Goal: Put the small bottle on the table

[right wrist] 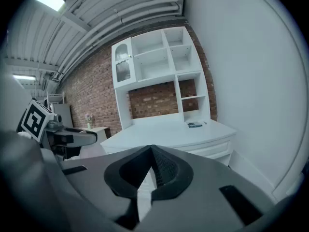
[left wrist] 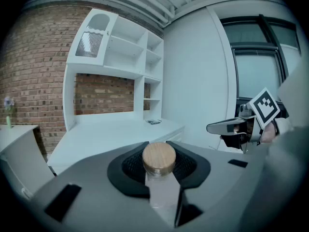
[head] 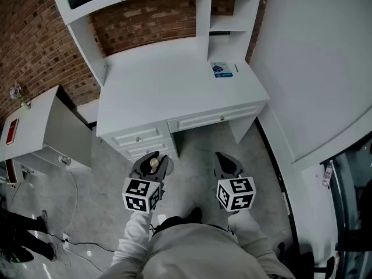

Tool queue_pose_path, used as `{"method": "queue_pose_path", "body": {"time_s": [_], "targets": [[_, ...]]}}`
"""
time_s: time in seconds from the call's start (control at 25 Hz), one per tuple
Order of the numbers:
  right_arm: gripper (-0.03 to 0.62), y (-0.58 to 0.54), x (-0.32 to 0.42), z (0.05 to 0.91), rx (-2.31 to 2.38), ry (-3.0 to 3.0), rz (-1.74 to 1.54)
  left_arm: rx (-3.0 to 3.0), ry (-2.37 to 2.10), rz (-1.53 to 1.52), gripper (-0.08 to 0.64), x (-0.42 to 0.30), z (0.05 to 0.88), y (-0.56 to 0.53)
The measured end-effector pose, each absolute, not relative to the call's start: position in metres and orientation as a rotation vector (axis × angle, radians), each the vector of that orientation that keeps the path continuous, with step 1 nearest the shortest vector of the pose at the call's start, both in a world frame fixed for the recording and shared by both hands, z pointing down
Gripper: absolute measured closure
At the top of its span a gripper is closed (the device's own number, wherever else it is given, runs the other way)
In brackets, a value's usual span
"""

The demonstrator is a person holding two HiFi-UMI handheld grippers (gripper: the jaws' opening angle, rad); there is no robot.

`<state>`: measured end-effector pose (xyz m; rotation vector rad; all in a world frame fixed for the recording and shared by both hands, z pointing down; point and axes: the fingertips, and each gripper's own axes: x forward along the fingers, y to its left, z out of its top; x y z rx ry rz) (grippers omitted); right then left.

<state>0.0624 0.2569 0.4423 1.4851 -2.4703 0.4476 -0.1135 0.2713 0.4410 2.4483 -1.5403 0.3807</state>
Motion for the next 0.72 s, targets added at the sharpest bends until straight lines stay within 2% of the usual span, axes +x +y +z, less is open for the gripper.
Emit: {"method": "queue_pose_path", "body": {"time_s": [0.72], "targets": [[0.565,0.256,0.080,0.446,1.489,-2.486,0.523,2.455,-1.530,0.397,0.440,-0.099,0.440,0.260]]}}
